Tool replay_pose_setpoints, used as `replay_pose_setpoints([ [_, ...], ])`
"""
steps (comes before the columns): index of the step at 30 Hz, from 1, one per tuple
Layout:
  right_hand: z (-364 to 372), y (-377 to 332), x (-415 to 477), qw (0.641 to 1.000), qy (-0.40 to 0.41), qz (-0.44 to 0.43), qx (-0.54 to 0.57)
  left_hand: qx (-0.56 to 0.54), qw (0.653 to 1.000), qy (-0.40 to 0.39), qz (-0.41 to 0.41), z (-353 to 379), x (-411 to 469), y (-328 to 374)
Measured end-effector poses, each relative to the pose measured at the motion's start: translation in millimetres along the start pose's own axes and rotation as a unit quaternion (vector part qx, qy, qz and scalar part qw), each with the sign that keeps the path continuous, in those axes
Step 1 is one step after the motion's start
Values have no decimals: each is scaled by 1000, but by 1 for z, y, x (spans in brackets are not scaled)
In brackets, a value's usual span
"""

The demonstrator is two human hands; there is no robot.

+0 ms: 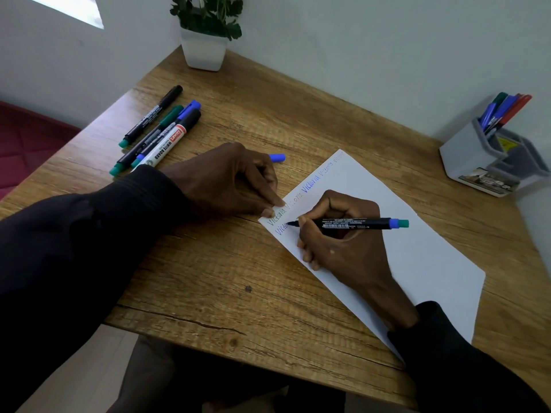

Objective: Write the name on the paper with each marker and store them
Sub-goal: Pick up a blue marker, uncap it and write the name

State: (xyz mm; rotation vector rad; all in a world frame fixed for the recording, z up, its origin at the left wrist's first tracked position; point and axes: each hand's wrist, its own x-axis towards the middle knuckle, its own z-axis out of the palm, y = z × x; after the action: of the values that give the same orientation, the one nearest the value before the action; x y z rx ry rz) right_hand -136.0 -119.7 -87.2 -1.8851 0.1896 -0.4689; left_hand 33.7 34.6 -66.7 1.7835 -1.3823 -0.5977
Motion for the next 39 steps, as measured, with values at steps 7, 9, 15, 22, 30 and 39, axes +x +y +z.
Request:
replay_pose_setpoints([
  [7, -1, -2, 1, 999, 12, 6, -36, -3, 1000, 3, -8, 0, -1, 1],
  [9, -1, -2, 1, 1000, 17, 9, -23, 0, 1000, 5, -6, 0, 0, 1],
  [15, 0, -3, 2, 1000, 20, 14, -20, 3, 1000, 4, -3, 0, 0, 1],
  [22, -1, -2, 1, 1000, 17, 22, -13, -1, 1000, 8, -2, 1, 0, 0],
  [30, -3, -1, 3, 999, 23, 23, -19, 3, 1000, 2, 2, 0, 1, -3],
  [39, -2, 0, 3, 998, 32, 40, -22, 12, 1000, -2, 10, -1, 2, -6],
])
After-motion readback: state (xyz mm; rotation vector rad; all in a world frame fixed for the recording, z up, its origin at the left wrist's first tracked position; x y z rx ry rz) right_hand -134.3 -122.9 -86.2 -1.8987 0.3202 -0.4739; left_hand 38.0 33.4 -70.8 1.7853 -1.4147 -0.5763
